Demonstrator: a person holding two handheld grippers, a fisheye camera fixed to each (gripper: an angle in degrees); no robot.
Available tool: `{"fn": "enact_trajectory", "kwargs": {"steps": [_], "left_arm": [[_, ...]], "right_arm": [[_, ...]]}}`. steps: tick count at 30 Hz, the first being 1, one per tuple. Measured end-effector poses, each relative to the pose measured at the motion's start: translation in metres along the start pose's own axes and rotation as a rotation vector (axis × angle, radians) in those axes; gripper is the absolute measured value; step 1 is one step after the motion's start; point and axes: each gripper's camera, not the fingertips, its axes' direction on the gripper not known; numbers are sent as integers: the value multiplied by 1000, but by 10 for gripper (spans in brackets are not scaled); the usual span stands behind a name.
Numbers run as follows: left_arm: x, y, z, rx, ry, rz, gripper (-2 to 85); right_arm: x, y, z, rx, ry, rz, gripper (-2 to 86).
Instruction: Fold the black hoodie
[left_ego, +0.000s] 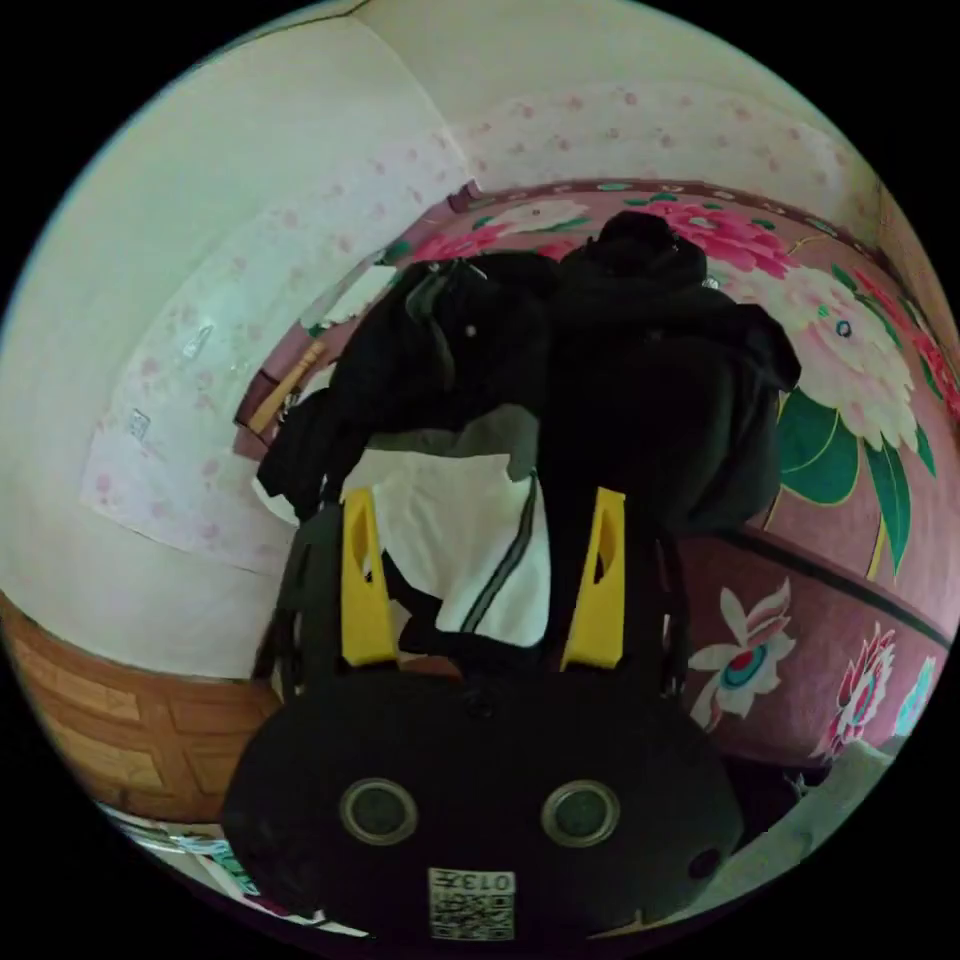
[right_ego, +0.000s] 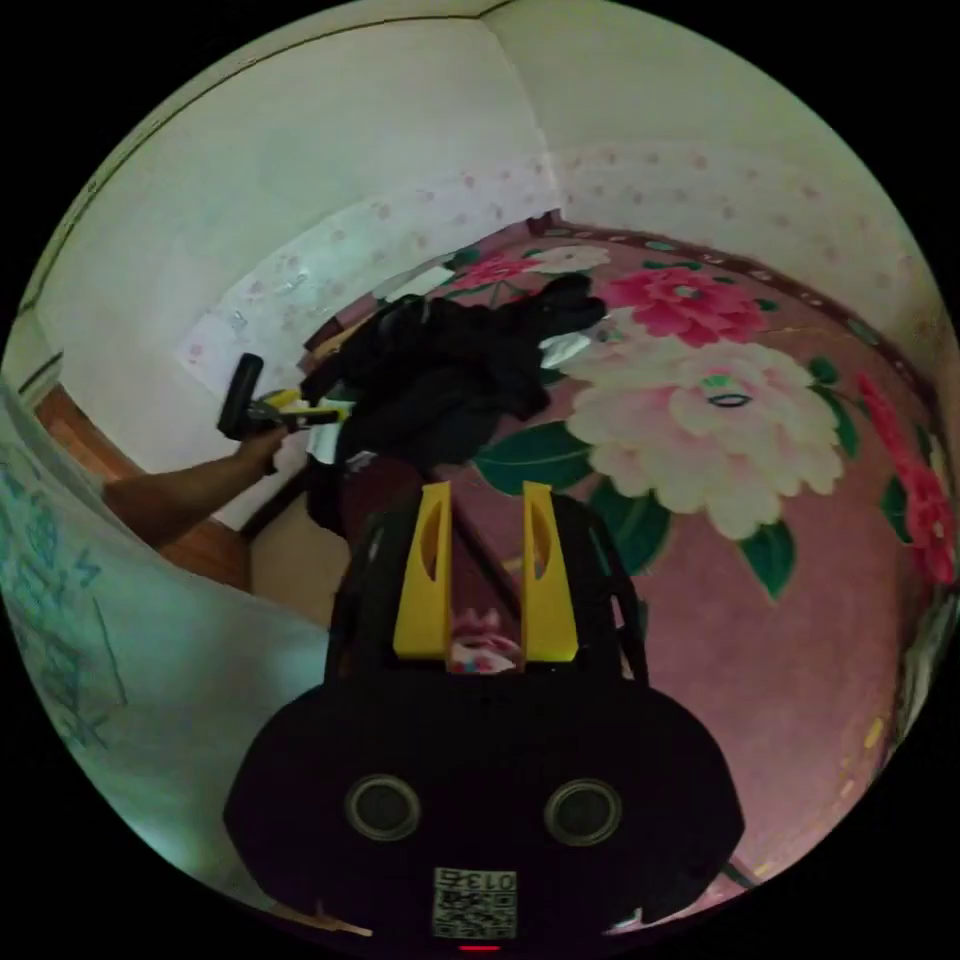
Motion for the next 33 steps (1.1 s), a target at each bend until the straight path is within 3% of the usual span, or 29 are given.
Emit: {"fn": "enact_trajectory", "kwargs": {"steps": [1,4,10,15,17,18,20,23,26,29,31,33], "left_arm": [[-7,-3,19,-63,116,41,136],[-23,-5,54,-210,412,40,10],[-33,29,33,-114,435,79,-4],[-45,55,19,-62,435,109,-4],[-48,65,13,-37,426,130,-3],[-51,72,4,-7,415,147,-3],[-62,81,-20,64,387,156,-1],[-111,94,-81,233,386,98,-2],[-170,105,-159,505,609,35,-2],[-180,113,-255,830,685,158,0],[-166,125,-309,1051,816,263,4],[-155,136,-336,1153,976,388,8]], "right_arm": [[-5,-30,26,-29,-103,-1,124],[-11,-106,85,-89,-283,9,142],[-13,-232,205,-234,-422,76,165],[-20,-283,306,-407,-402,131,167],[-20,-290,337,-445,-491,205,116],[-24,-294,351,-462,-600,228,31],[-34,-304,356,-491,-701,238,19],[-68,-338,299,-340,-767,21,5],[-90,-377,196,-154,-810,-174,-1],[-100,-396,62,112,-926,-403,-4],[-101,-386,-60,322,-883,-612,-5],[-89,-360,-147,455,-829,-735,-5]]}}
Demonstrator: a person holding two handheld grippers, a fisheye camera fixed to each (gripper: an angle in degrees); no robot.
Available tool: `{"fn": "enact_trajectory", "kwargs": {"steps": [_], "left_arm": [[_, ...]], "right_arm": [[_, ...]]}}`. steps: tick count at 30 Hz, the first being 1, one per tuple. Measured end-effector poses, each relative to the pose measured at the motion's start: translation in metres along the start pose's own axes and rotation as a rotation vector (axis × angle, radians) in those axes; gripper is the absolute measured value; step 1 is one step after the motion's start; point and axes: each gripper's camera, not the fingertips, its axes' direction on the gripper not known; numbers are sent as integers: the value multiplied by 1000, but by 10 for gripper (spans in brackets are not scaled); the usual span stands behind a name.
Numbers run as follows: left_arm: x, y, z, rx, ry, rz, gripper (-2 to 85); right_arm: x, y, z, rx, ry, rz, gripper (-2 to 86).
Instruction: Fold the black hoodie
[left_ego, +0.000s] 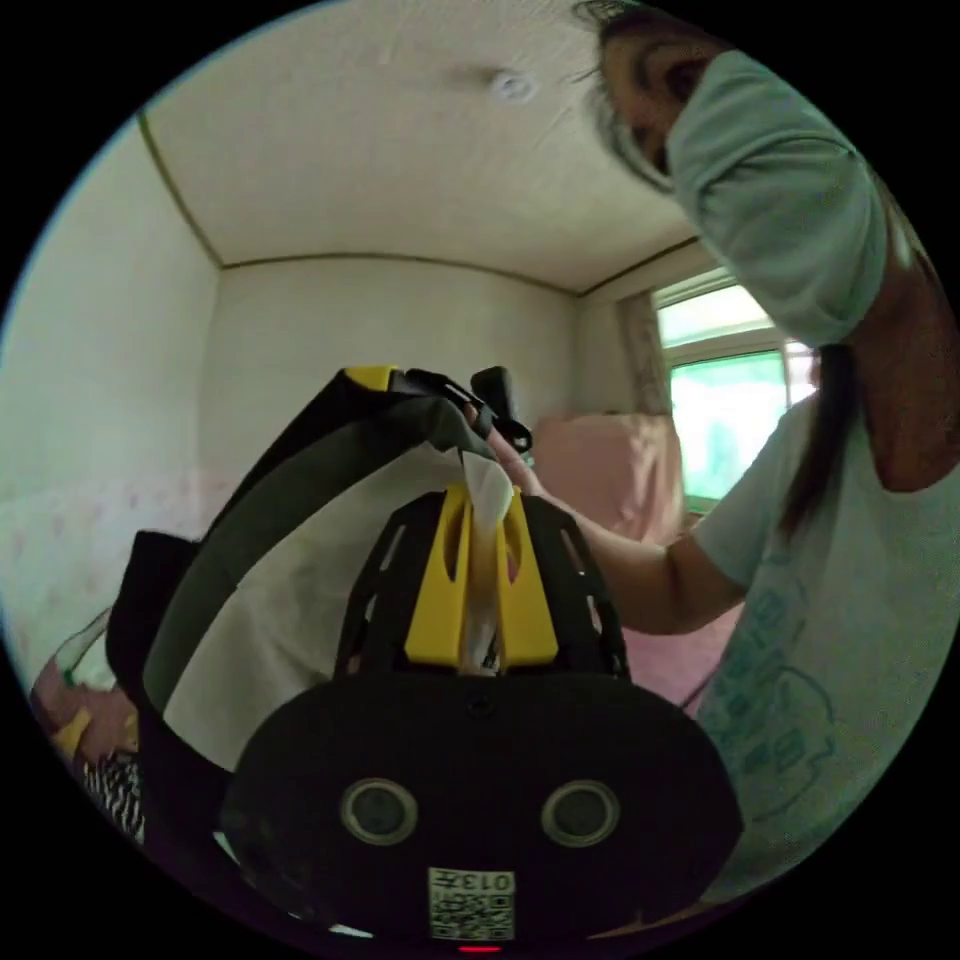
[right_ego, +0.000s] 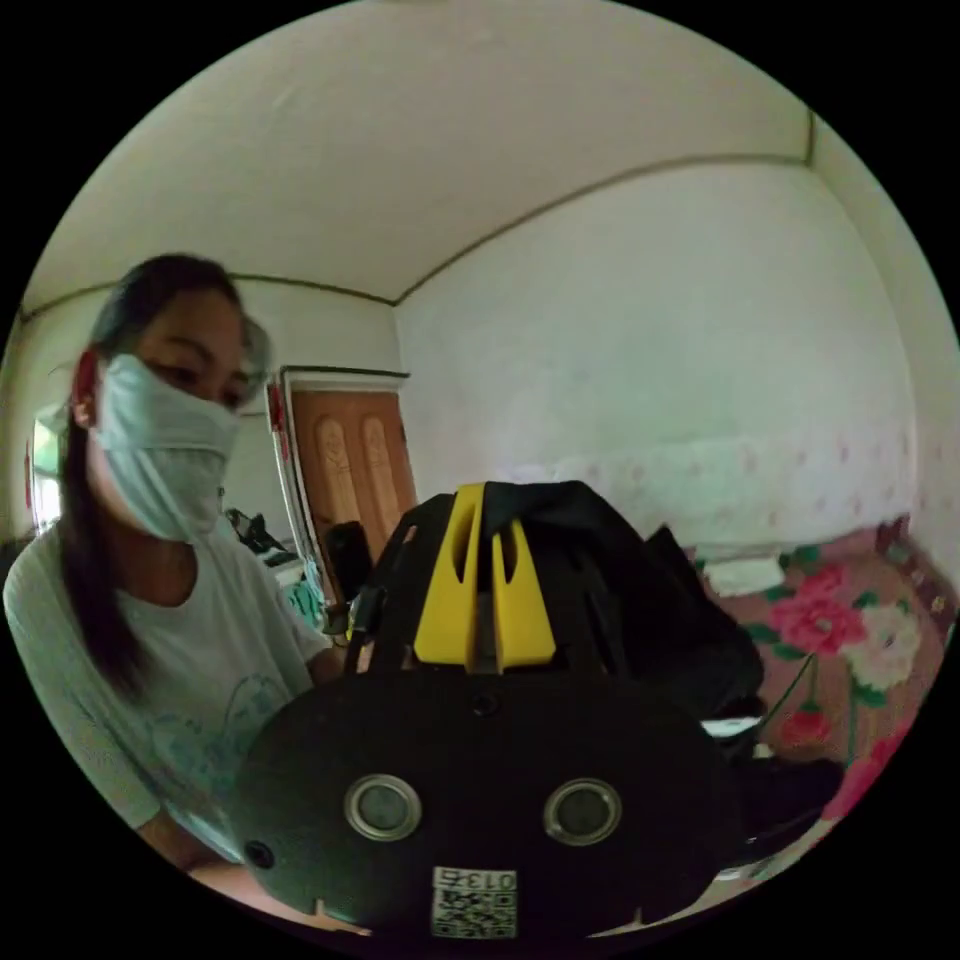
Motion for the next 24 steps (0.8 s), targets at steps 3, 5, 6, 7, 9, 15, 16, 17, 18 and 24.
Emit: {"fn": "enact_trajectory", "kwargs": {"steps": [3,5,6,7,9,15,16,17,18,24], "left_arm": [[39,-8,-15,91,192,101,3],[58,0,-36,197,175,135,0],[67,8,-47,237,109,137,1],[70,15,-53,234,41,122,2],[67,30,-44,131,-67,91,5],[38,138,92,-422,-8,-154,85],[42,161,124,-510,85,-193,99],[46,171,140,-559,125,-199,102],[58,189,170,-646,169,-198,109],[143,251,297,-912,311,-62,198]], "right_arm": [[-95,-13,-113,58,133,-129,-5],[-151,4,-173,76,245,-135,-5],[-188,24,-206,58,346,-122,-5],[-220,50,-234,20,477,-67,-5],[-256,100,-266,-62,693,119,-5],[-346,363,-340,-27,1104,1059,-4],[-377,406,-347,126,1127,1158,-4],[-393,423,-349,199,1145,1194,-4],[-423,447,-348,299,1179,1225,-4],[-488,474,-329,120,1223,1336,-3]]}}
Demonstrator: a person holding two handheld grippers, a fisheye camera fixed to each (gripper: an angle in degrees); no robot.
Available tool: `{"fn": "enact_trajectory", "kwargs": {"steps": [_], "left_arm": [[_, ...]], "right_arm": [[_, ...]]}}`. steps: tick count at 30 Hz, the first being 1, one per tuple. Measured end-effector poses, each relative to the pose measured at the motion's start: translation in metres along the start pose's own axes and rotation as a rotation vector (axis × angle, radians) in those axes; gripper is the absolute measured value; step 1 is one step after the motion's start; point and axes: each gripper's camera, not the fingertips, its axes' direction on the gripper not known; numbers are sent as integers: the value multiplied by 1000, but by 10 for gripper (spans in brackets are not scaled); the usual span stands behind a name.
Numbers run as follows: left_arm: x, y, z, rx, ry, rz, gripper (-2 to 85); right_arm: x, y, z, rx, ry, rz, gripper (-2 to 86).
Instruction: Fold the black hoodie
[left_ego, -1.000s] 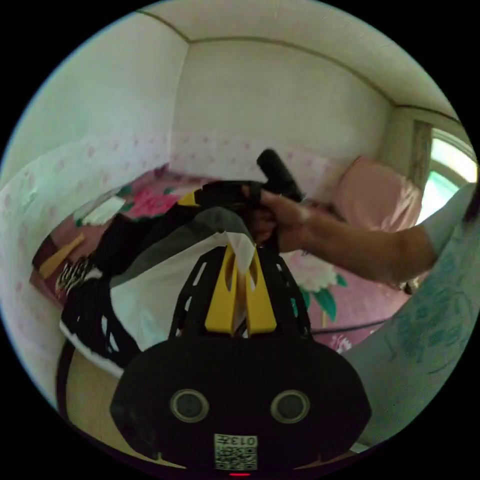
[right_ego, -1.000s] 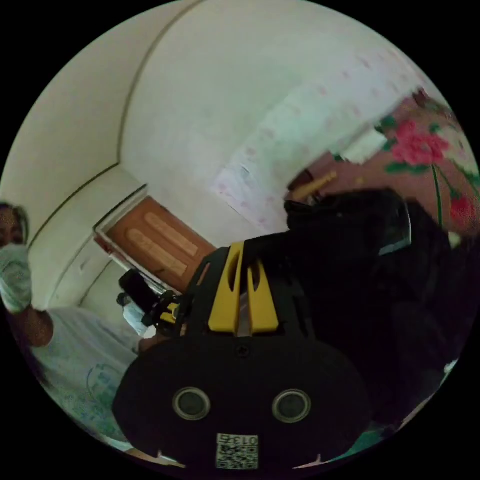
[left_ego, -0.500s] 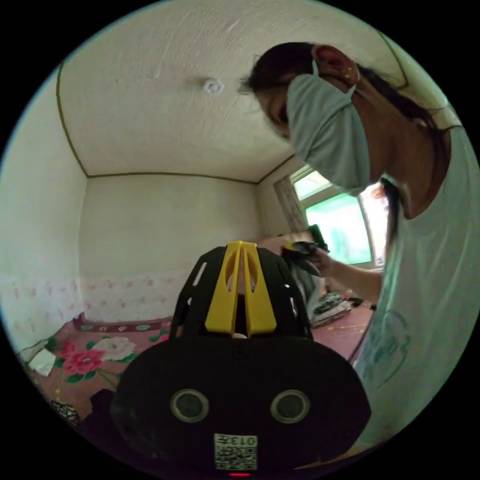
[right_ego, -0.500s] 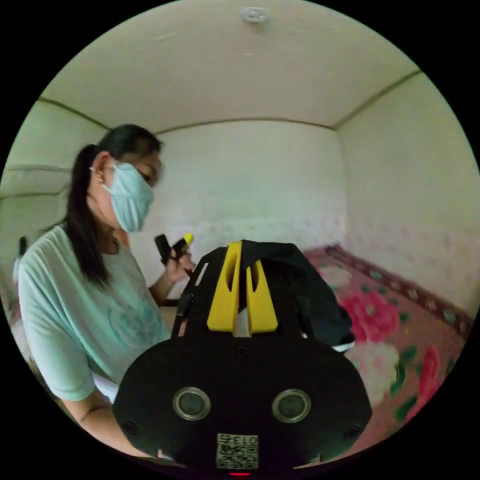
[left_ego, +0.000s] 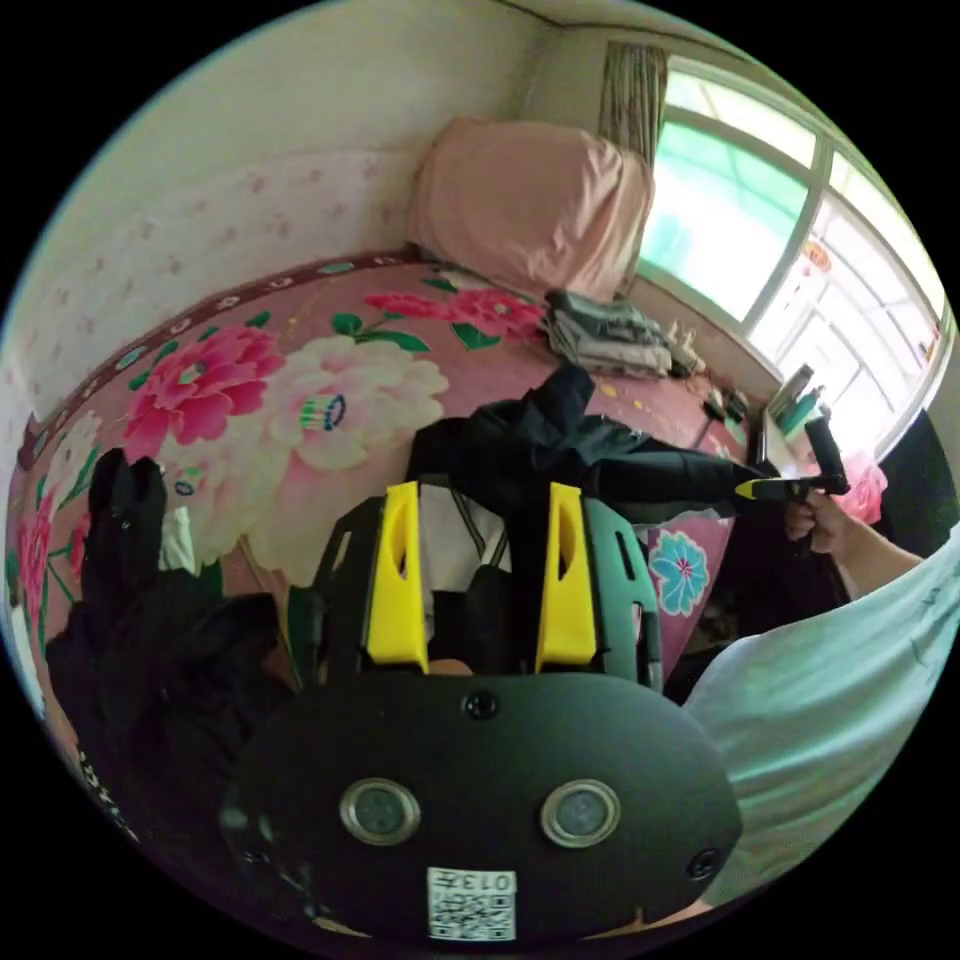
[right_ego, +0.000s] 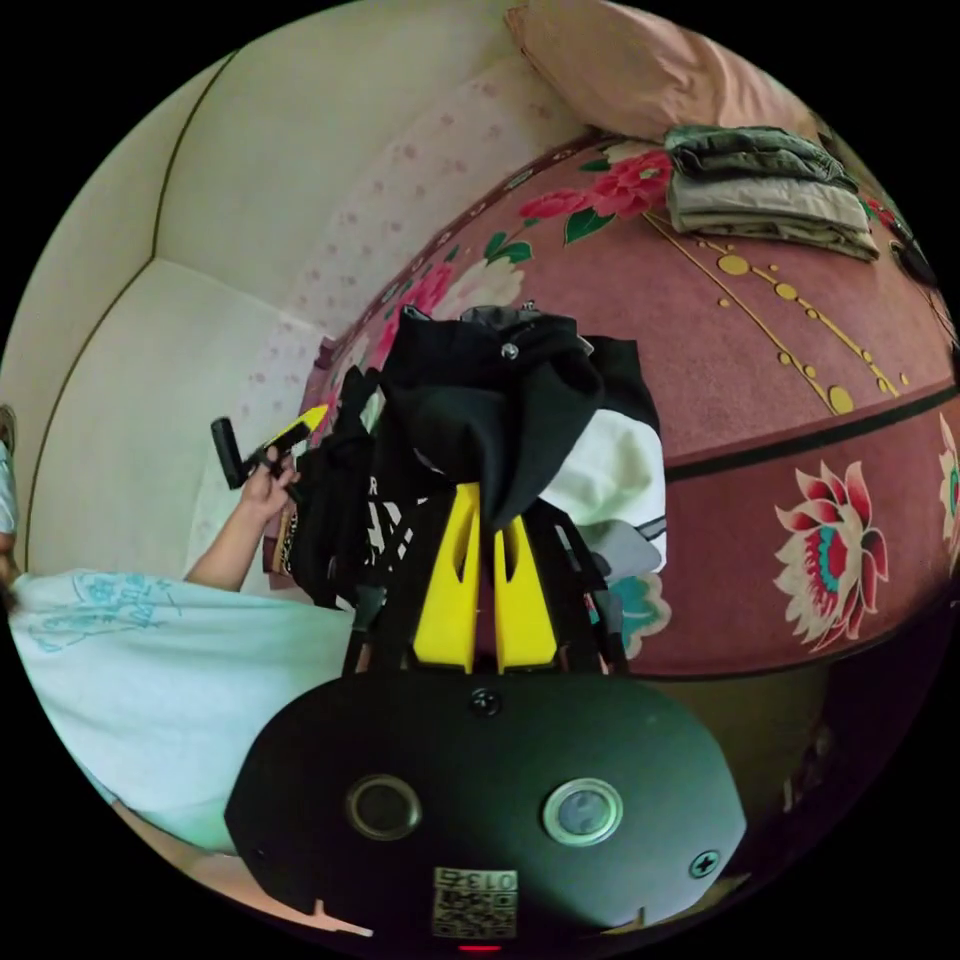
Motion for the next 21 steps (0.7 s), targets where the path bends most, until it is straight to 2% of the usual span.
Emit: {"fn": "enact_trajectory", "kwargs": {"steps": [3,5,6,7,9,11,15,19,21], "left_arm": [[27,-32,63,-135,-77,114,223],[28,-48,96,-222,-57,101,205],[26,-55,112,-266,-26,81,171],[21,-60,123,-310,23,59,86],[11,-65,121,-300,106,-18,33],[6,-74,89,-183,119,-32,21],[-4,-109,-57,177,32,13,6],[8,-116,-231,548,-70,66,2],[26,-110,-298,673,-137,119,2]], "right_arm": [[3,19,-8,-1,-44,11,-3],[1,30,-11,-8,-59,4,-3],[-1,37,-15,-20,-63,-8,-3],[-5,44,-19,-33,-64,-27,-2],[-11,53,-27,-47,-56,-52,-2],[-18,61,-39,-43,-15,-71,-1],[-52,64,-89,60,166,-168,3],[-136,48,-149,186,394,-439,8],[-186,44,-170,267,522,-571,8]]}}
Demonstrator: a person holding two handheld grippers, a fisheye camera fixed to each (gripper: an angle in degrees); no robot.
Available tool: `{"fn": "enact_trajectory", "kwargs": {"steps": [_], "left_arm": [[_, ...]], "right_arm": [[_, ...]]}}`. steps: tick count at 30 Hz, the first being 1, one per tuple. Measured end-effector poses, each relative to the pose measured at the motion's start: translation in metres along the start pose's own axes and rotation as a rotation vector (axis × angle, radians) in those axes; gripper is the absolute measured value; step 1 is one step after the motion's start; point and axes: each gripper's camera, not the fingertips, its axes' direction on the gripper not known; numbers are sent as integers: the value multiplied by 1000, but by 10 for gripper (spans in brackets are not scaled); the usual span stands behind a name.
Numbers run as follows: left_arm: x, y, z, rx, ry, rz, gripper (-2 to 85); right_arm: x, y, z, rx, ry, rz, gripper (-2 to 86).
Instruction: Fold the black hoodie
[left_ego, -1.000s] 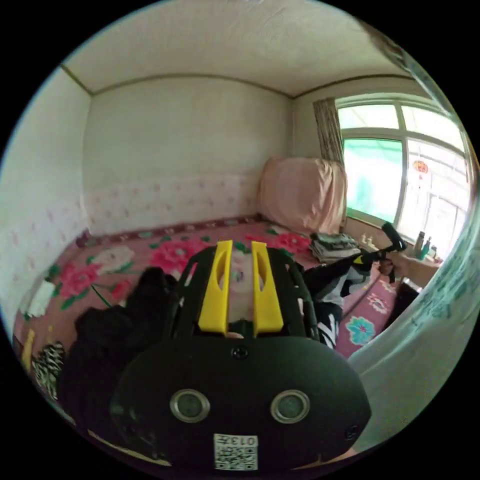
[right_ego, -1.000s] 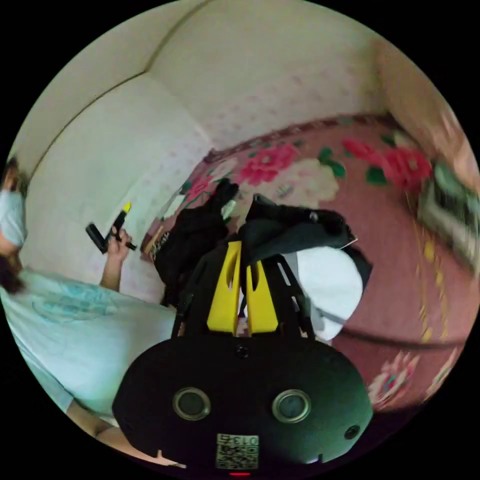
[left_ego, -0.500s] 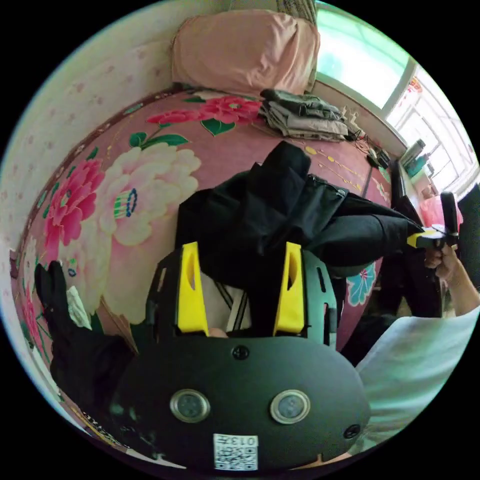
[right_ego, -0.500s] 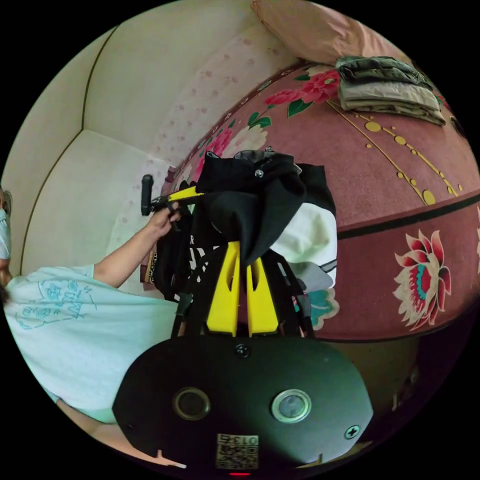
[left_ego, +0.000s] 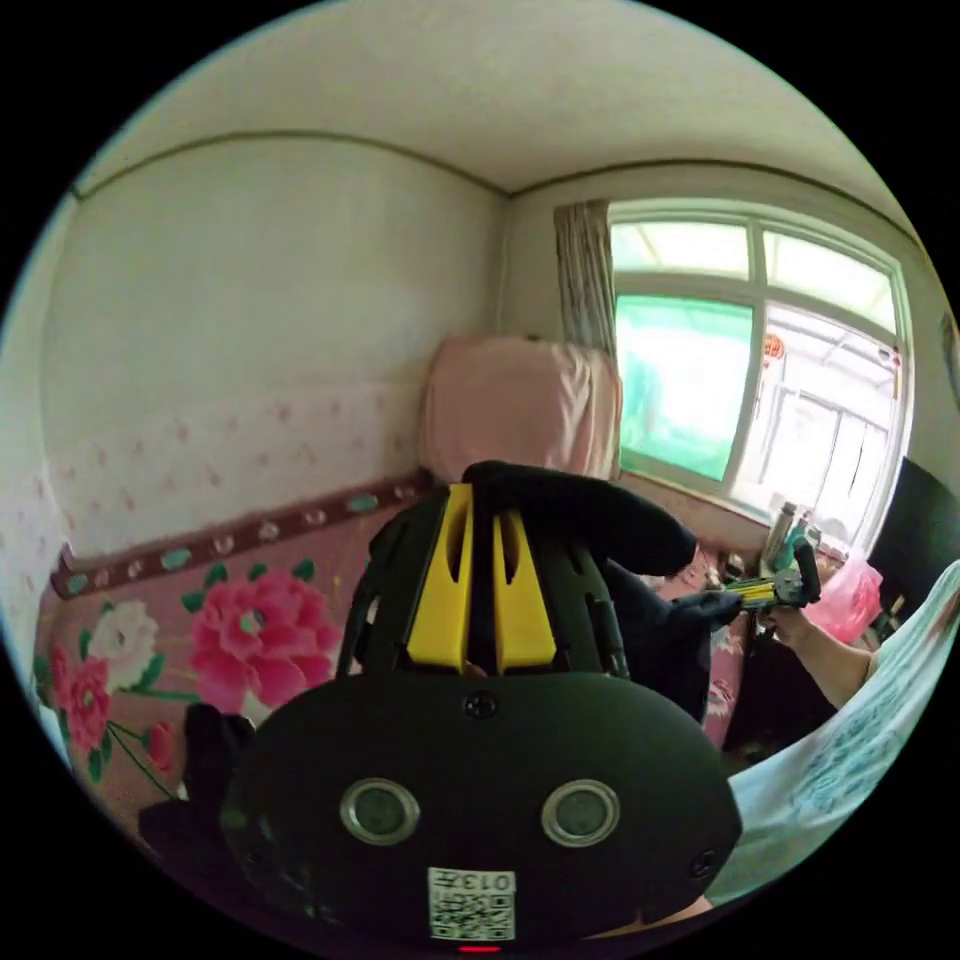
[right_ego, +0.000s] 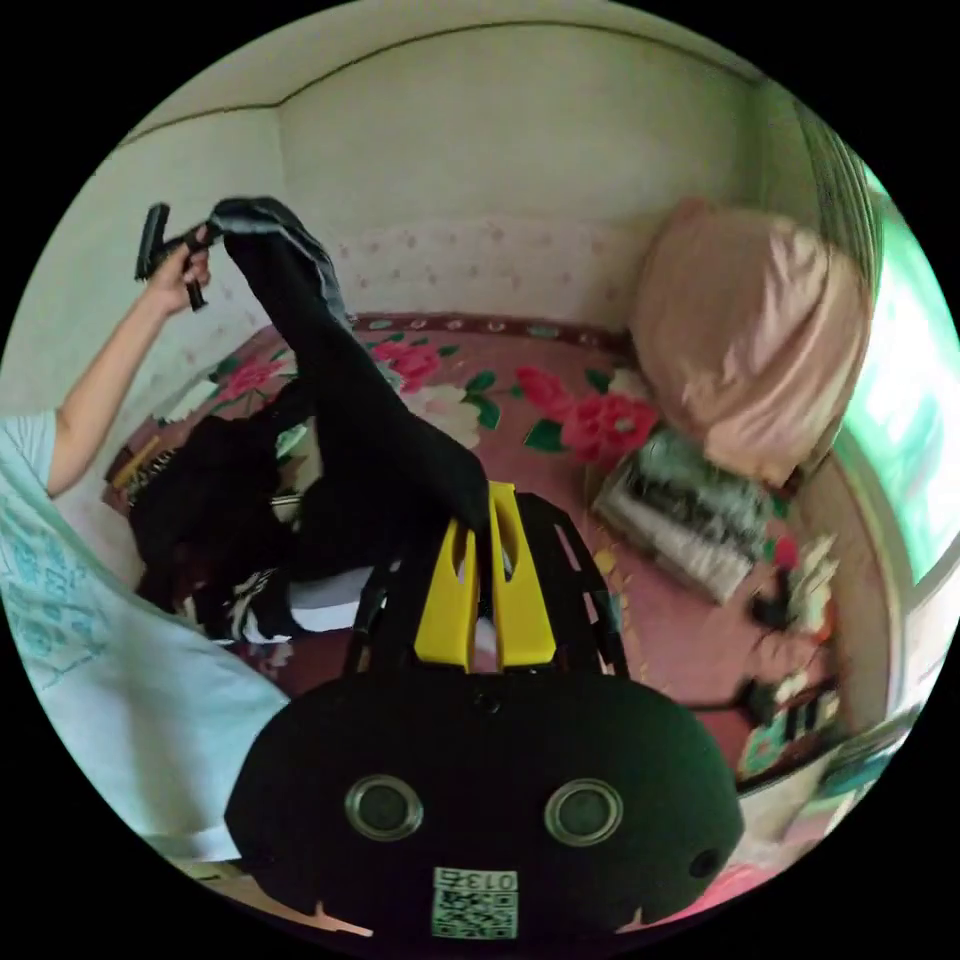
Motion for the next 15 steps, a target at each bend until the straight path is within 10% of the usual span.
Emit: {"fn": "enact_trajectory", "kwargs": {"steps": [9,15], "left_arm": [[66,-38,-238,466,-136,214,3],[107,17,-265,434,5,306,2]], "right_arm": [[-100,-49,-239,800,555,-82,7],[-117,17,-316,856,509,71,7]]}}
